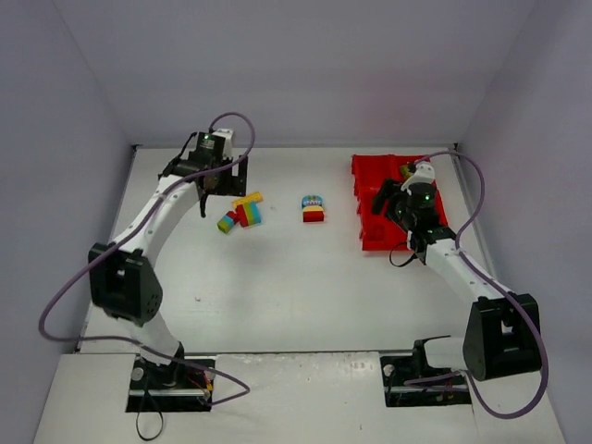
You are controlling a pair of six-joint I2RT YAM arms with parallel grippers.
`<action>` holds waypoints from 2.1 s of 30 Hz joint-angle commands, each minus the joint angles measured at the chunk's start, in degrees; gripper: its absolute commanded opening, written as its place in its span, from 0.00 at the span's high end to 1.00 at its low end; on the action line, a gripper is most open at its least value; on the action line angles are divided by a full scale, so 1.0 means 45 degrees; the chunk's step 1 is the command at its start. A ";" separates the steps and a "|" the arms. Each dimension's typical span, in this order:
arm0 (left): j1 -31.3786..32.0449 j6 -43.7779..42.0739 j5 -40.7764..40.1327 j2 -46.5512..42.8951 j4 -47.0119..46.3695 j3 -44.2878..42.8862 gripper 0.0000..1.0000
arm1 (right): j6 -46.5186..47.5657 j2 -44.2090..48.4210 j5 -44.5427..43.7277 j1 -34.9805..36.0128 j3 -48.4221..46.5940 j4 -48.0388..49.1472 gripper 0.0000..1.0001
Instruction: Sort the legos into containers by color
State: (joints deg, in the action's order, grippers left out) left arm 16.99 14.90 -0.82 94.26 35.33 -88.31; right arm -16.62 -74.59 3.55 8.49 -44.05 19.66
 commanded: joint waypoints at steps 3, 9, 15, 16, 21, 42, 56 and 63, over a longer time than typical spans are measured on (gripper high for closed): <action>0.0247 -0.3638 0.1150 0.2740 0.0195 -0.2812 0.12 | -0.0271 0.0735 0.0851 0.0203 0.0492 0.1490 0.34; 0.0266 -0.4930 0.2737 0.6003 0.0780 -0.5937 0.13 | -0.0486 0.0794 0.1553 0.0300 0.0727 0.1803 0.34; 0.0266 -0.5711 0.3307 0.9262 0.2457 -0.9278 0.20 | -0.0427 0.0813 0.1808 0.0554 0.0864 0.1881 0.34; 0.0247 -0.5790 0.3326 0.9539 0.2712 -0.9610 0.21 | -0.0427 0.0813 0.1808 0.0574 0.0844 0.1862 0.34; 0.0267 -0.6394 0.3288 1.0167 0.3301 -0.9966 0.23 | -0.0427 0.0872 0.1925 0.0613 0.0883 0.1881 0.34; 0.0442 -0.4897 0.1942 0.8275 -0.0368 -0.9340 0.94 | -0.0350 0.0969 0.2511 0.0886 0.0922 0.2271 0.34; 0.2432 0.5686 0.2466 0.2573 -0.6834 -0.2761 0.94 | 0.0158 0.1849 0.2922 0.2877 0.0299 0.3053 0.33; 0.3644 0.7490 0.1667 0.1281 -0.8828 -0.0456 0.94 | 0.0393 0.1399 0.3059 0.3679 -0.0912 0.3209 0.33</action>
State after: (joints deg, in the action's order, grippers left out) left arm 32.42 41.87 8.82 104.16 3.16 -91.18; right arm -16.10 -68.03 16.43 24.03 -43.66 28.12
